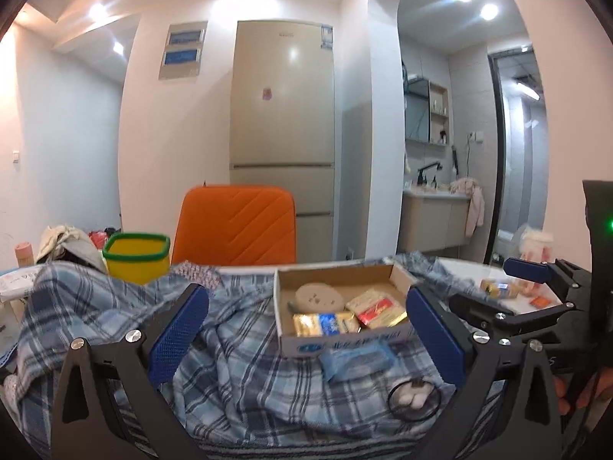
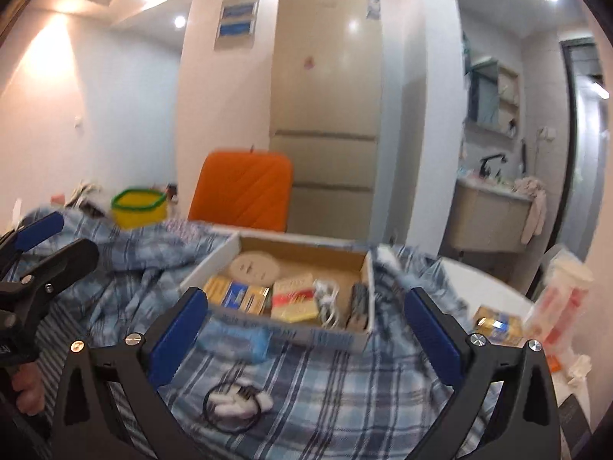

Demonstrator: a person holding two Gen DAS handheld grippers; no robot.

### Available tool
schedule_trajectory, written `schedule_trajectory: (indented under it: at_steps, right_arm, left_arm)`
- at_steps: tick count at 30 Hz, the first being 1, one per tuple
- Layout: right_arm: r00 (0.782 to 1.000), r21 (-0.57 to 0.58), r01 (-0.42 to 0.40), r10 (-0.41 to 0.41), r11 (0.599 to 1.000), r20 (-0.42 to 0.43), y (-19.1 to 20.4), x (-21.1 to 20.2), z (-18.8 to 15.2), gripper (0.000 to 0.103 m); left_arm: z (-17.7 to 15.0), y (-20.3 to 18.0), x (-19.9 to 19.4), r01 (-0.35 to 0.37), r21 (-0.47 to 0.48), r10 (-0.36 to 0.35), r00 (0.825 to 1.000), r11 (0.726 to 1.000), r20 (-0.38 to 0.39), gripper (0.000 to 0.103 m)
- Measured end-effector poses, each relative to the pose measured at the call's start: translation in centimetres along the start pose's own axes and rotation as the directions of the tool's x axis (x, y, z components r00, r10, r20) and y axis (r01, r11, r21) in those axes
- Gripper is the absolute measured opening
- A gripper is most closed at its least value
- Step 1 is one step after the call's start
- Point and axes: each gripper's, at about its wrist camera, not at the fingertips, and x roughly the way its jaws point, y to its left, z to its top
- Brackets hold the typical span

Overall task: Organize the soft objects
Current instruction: 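Withdraw both tools and move them toward the bunny case and blue wipes pack, then grasp the white bunny case with the right tool while the left tool grasps the blue wipes pack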

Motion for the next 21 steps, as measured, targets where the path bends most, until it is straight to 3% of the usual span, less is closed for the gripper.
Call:
schedule_trajectory:
  at_steps: [6,9,12,18,21]
  right_arm:
    - [0.984,0.011,-0.086,0.086,0.996,-0.156,0.4,3.0,-1.6,0.092]
    - [0.955,0.011,-0.147,0.145,0.989,-0.259,0.8,4.5,-2.6,0.085]
    - [0.912,0.017,-0.208,0.2,0.978,-0.358,1.4,6.2,-3.7,0.074]
    - [0.865,0.035,-0.223,0.214,0.974,-0.454,1.8,8.2,-4.7,0.064]
    - [0.836,0.045,-0.234,0.225,0.971,-0.5,1.9,9.3,-5.2,0.049]
  left_arm:
    - [-0.8,0.1,1.2,-0.007,-0.011,0.006,0.998,1.0,-0.069,0.103]
    - [-1.1,-0.3,2.1,-0.005,0.006,0.006,0.993,1.0,-0.119,0.103]
    - [-1.4,-0.5,2.5,0.001,0.014,0.001,0.989,1.0,-0.149,0.103]
    - [-1.6,-0.3,3.1,0.007,0.003,-0.006,0.983,1.0,-0.182,0.102]
    - [-1.6,-0.3,3.1,0.007,0.002,-0.007,0.983,1.0,-0.182,0.102]
